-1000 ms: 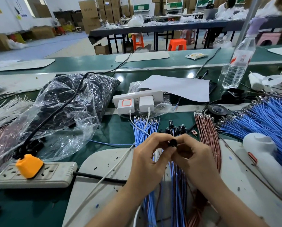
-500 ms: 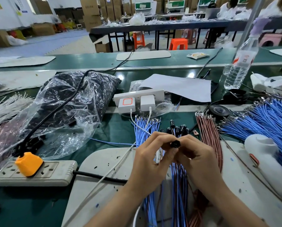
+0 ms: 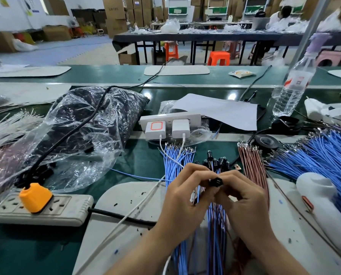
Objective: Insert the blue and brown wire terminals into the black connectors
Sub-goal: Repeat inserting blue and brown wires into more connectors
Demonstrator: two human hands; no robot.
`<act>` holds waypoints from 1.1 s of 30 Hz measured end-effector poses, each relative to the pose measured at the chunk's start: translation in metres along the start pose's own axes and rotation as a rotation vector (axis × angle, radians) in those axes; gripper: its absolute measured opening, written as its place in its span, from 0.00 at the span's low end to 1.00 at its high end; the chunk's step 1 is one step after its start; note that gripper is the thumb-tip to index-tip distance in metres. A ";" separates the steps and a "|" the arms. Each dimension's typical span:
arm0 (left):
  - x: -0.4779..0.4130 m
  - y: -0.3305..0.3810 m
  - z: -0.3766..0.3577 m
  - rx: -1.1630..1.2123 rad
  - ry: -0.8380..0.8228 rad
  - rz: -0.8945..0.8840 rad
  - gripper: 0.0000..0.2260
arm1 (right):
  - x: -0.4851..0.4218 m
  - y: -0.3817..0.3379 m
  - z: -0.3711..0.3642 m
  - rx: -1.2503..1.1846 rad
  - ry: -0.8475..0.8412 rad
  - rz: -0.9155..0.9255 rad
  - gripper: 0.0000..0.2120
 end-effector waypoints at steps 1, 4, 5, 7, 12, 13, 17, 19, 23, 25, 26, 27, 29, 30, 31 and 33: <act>0.000 -0.001 0.001 -0.004 0.004 0.005 0.06 | 0.000 0.000 -0.001 0.013 -0.003 0.000 0.16; 0.000 -0.001 0.001 -0.014 0.009 0.005 0.06 | 0.000 0.002 -0.002 0.047 -0.005 -0.007 0.15; 0.000 -0.001 0.001 -0.014 0.009 0.003 0.06 | 0.000 0.002 -0.003 0.056 -0.005 -0.003 0.14; 0.001 0.000 0.001 -0.017 0.009 0.004 0.06 | 0.000 0.000 -0.003 0.064 -0.008 0.009 0.09; 0.001 -0.001 0.000 -0.016 0.011 -0.007 0.06 | -0.002 0.001 -0.005 0.149 -0.062 0.005 0.04; 0.001 -0.001 0.000 -0.019 0.005 -0.011 0.06 | -0.002 0.002 -0.006 0.172 -0.085 -0.006 0.04; 0.003 -0.003 -0.003 -0.021 -0.011 -0.019 0.05 | -0.002 0.009 -0.007 0.222 -0.140 -0.047 0.05; 0.004 -0.004 -0.004 -0.012 -0.018 -0.026 0.05 | -0.002 0.012 -0.007 0.221 -0.148 -0.063 0.05; 0.005 -0.005 -0.003 0.027 -0.022 -0.016 0.05 | -0.001 0.015 -0.005 0.118 -0.117 -0.113 0.05; 0.004 -0.004 -0.003 0.060 -0.016 0.001 0.06 | 0.000 0.013 -0.001 0.053 -0.057 -0.121 0.08; 0.004 -0.004 -0.003 0.074 -0.014 0.007 0.06 | 0.001 0.013 0.000 0.016 -0.024 -0.133 0.10; 0.004 -0.004 -0.002 0.081 -0.013 0.006 0.06 | 0.002 0.014 0.001 -0.010 -0.007 -0.144 0.11; 0.003 -0.003 -0.002 0.075 -0.014 0.004 0.07 | 0.002 0.014 -0.002 -0.010 -0.021 -0.137 0.09; 0.003 -0.004 -0.002 0.070 -0.017 0.003 0.07 | 0.002 0.014 -0.003 -0.001 -0.034 -0.132 0.09; 0.004 -0.004 -0.002 0.071 -0.019 0.005 0.07 | 0.002 0.015 -0.004 -0.001 -0.046 -0.133 0.10; 0.004 -0.004 -0.002 0.083 -0.018 0.011 0.07 | 0.002 0.017 -0.004 -0.008 -0.074 -0.135 0.11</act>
Point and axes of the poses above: each hand's wrist, its own x-axis away from the middle knuckle, its own z-axis out of the back of the hand, y = z × x, the point moved 6 cm from there along -x, towards the middle knuckle, and after that the axes turned 9 degrees about -x, right-handed, at the moved point
